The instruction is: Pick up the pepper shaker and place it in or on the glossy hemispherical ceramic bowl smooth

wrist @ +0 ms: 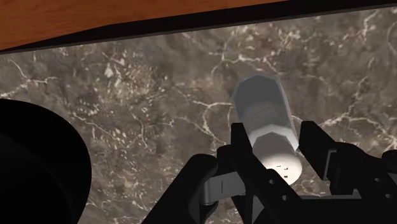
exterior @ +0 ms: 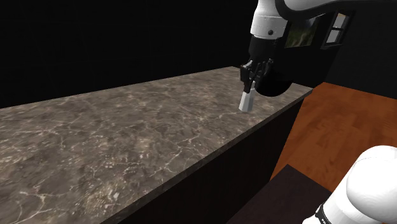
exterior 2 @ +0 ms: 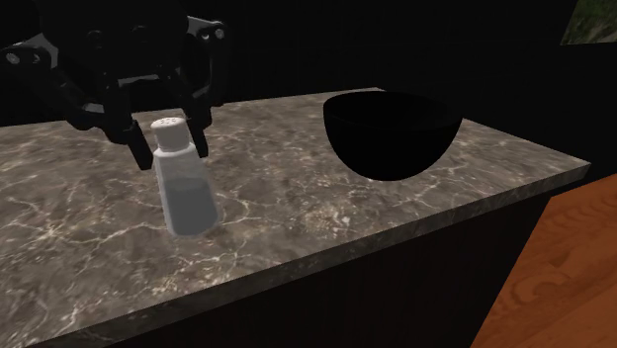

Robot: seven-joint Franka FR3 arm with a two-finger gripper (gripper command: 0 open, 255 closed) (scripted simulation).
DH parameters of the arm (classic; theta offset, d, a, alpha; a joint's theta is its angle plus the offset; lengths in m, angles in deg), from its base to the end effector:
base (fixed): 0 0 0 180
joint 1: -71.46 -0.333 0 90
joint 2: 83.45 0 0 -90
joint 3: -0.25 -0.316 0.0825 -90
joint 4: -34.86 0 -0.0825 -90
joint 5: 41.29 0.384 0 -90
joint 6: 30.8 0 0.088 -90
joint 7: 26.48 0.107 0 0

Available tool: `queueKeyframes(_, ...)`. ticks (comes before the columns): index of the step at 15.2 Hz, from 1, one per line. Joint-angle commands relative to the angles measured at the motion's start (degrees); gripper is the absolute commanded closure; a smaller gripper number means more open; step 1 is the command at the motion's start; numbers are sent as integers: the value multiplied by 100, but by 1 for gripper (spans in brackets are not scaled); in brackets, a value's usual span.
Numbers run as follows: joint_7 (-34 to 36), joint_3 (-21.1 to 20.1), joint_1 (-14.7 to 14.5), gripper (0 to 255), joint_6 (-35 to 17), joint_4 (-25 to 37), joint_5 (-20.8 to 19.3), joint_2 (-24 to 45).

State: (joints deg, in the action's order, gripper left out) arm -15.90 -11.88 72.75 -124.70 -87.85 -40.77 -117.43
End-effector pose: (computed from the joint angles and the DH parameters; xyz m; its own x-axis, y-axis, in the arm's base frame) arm 0.3644 0.0927 0.6275 0.9950 -0.0217 0.0978 -0.0308 -0.9953 0.0920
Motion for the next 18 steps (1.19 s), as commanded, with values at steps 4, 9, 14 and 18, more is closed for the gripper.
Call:
queueKeyframes(4,-13,7,22,255,353,471,-25,120)
queueKeyframes(9,-27,12,46,255,719,981,-52,264)
queueKeyframes(14,-37,9,71,255,1091,1526,-81,438)
queueKeyframes(18,-43,1,91,255,1395,1990,-108,600)
